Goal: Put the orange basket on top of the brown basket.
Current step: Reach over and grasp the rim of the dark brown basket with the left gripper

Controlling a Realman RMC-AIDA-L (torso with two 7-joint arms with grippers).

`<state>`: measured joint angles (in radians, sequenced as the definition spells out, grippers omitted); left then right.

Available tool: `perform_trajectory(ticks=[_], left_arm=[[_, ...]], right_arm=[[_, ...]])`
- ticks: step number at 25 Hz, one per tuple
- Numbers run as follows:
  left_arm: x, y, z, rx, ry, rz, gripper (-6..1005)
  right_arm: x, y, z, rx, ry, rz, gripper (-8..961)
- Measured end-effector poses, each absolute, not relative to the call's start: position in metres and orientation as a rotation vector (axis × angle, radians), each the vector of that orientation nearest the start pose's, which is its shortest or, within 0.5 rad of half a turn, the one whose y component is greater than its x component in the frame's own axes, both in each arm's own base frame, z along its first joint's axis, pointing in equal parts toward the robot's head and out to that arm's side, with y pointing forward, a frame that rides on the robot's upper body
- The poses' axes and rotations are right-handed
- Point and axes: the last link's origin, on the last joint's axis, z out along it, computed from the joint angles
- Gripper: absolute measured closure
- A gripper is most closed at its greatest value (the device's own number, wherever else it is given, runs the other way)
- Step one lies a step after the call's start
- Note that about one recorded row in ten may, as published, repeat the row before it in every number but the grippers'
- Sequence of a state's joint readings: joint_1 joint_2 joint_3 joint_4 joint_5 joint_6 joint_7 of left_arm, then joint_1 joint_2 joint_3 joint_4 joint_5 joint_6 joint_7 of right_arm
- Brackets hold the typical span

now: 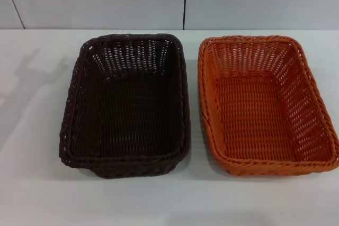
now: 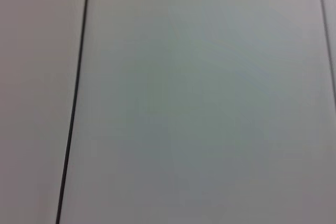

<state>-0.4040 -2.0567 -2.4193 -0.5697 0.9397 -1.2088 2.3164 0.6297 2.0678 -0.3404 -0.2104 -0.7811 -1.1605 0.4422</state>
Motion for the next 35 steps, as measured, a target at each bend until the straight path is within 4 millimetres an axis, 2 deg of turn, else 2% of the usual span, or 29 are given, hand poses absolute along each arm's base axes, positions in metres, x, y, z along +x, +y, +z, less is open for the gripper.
perform_trajectory(ticks=[2,3,6,8,9,12,15,17,18,20,23,24,27,32,33,35], left_arm=[[-0.300,0.372,0.114,-1.626,-0.427,-1.013,192],[-0.296,0.382,0.119,-1.640,-0.508,-1.041,193],[-0.289,0.397,0.127,-1.666,-0.612,-1.050,196],[-0.274,0.419,0.138,-1.748,-0.755,-1.009,198],[-0.274,0.419,0.138,-1.748,-0.755,-1.009,199],[-0.255,0.440,0.150,-1.882,-0.923,-0.932,202],[-0.236,0.450,0.155,-2.029,-1.059,-0.834,205],[-0.225,0.450,0.155,-2.116,-1.114,-0.763,207],[-0.212,0.447,0.154,-2.199,-1.163,-0.648,208],[-0.207,0.446,0.153,-2.225,-1.175,-0.589,210],[-0.192,0.436,0.149,-2.231,-1.255,-0.275,213],[-0.192,0.436,0.149,-2.231,-1.255,-0.275,214],[-0.185,0.426,0.141,-2.198,-1.293,-0.080,216],[-0.181,0.418,0.130,-2.189,-1.308,0.016,221],[-0.187,0.413,0.113,-2.153,-1.349,0.094,222],[-0.189,0.413,0.107,-2.137,-1.359,0.116,224]], right_arm=[[0.315,0.399,0.098,-1.236,0.508,0.917,373],[0.314,0.399,0.098,-1.237,0.508,0.918,373],[0.313,0.400,0.097,-1.242,0.507,0.920,375],[0.313,0.400,0.096,-1.246,0.509,0.919,376],[0.313,0.400,0.096,-1.246,0.509,0.919,376],[0.316,0.398,0.096,-1.240,0.517,0.913,377],[0.320,0.397,0.096,-1.237,0.533,0.900,379],[0.322,0.397,0.095,-1.237,0.545,0.890,380],[0.324,0.398,0.096,-1.237,0.551,0.883,380],[0.324,0.398,0.096,-1.237,0.551,0.882,381],[0.324,0.401,0.099,-1.240,0.551,0.878,382],[0.324,0.401,0.099,-1.240,0.551,0.878,383],[0.324,0.403,0.102,-1.241,0.548,0.871,384],[0.323,0.405,0.105,-1.241,0.540,0.872,386],[0.323,0.406,0.105,-1.242,0.540,0.873,387],[0.323,0.406,0.105,-1.242,0.540,0.873,388]])
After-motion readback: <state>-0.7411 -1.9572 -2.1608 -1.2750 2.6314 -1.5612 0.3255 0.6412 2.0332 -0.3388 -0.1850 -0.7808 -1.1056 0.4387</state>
